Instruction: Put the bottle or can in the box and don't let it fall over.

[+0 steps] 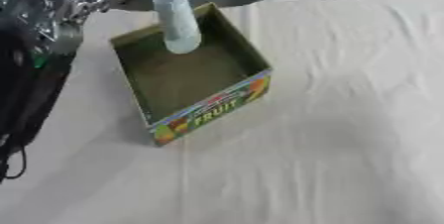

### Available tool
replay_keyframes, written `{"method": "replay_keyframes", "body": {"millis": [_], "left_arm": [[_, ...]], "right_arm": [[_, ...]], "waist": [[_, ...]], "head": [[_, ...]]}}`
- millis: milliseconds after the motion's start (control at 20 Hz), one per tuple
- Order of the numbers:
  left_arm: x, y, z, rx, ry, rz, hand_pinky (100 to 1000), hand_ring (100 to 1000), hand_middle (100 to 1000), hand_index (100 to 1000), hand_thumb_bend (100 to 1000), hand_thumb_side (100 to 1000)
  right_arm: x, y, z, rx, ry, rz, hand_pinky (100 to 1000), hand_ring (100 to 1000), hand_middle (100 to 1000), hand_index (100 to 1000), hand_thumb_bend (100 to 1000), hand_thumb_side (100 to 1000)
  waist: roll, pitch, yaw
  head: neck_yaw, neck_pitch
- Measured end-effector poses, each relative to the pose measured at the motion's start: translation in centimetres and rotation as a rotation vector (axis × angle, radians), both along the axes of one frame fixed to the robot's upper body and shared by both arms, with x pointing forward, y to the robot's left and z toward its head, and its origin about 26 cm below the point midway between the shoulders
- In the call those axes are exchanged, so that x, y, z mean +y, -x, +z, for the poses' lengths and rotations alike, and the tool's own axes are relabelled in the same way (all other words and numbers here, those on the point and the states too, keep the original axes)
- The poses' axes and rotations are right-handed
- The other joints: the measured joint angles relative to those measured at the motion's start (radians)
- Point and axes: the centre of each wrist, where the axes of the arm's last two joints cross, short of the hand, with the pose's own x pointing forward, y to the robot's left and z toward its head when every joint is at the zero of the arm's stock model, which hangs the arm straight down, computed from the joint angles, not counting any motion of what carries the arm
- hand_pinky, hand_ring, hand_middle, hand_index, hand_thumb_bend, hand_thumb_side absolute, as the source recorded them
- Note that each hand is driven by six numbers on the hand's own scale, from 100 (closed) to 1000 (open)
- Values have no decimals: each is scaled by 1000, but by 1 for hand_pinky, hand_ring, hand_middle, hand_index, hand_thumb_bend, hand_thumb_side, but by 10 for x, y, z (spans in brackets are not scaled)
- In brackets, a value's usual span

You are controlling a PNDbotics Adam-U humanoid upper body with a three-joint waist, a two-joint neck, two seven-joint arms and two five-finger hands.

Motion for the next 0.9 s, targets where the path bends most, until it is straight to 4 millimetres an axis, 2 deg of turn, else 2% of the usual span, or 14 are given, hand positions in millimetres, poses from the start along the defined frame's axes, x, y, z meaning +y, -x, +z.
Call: {"method": "replay_keyframes", "body": {"millis": [400,900], "left_arm": [[-2,-20,-33,81,-37,2,117,100,202,922,390,1000],[-5,-33,-75,187,-62,2,100,100,179,929,391,1000]], "right_arm": [[0,0,0,-1,2,2,826,897,1000,981,100,781],[0,0,0,-3,1,2,826,898,1000,981,100,783]], "waist": [[-2,6,7],[-10,11,19]], "head": [[-2,1],[-12,1]]}}
